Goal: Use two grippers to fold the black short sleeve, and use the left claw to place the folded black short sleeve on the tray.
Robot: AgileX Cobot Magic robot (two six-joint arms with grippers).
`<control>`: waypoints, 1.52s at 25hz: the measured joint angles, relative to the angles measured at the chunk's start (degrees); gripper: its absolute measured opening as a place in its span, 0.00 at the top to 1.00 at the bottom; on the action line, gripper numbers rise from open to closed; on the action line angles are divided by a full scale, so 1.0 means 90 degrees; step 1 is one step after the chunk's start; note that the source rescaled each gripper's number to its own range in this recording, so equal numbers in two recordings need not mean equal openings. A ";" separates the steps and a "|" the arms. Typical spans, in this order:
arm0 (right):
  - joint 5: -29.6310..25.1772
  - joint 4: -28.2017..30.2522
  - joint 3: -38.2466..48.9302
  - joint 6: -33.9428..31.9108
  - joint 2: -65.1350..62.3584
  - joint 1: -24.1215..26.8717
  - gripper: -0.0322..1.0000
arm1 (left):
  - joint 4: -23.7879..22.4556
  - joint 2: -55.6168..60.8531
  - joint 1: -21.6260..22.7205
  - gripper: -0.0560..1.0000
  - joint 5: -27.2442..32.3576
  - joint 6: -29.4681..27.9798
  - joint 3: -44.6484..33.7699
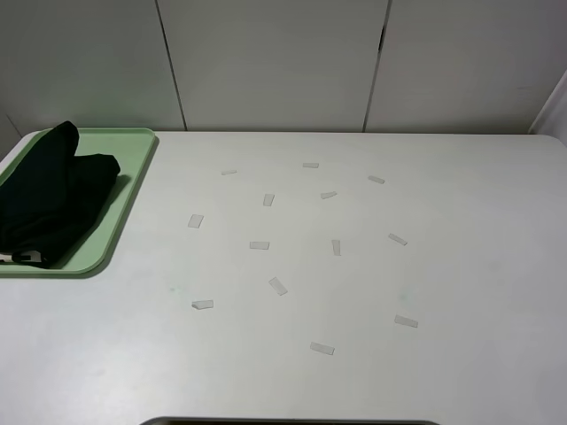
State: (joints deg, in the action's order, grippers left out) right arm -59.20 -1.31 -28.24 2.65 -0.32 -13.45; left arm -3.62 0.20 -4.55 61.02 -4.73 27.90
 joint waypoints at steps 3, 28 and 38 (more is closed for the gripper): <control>0.0000 0.0000 0.0000 0.0000 0.0000 0.0000 0.00 | 0.0000 0.0000 0.0000 0.01 -0.0002 0.0000 0.0000; 0.0000 0.0000 0.0000 0.0000 0.0000 0.0000 0.00 | -0.0006 0.0000 0.0000 0.01 -0.0002 -0.0012 0.0000; 0.0000 0.0000 0.0000 0.0000 0.0000 0.0000 0.00 | -0.0006 0.0000 0.0000 0.01 -0.0002 -0.0018 0.0000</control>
State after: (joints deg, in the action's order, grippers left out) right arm -59.20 -1.31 -28.24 2.65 -0.32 -13.45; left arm -3.67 0.20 -4.55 60.99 -4.90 27.90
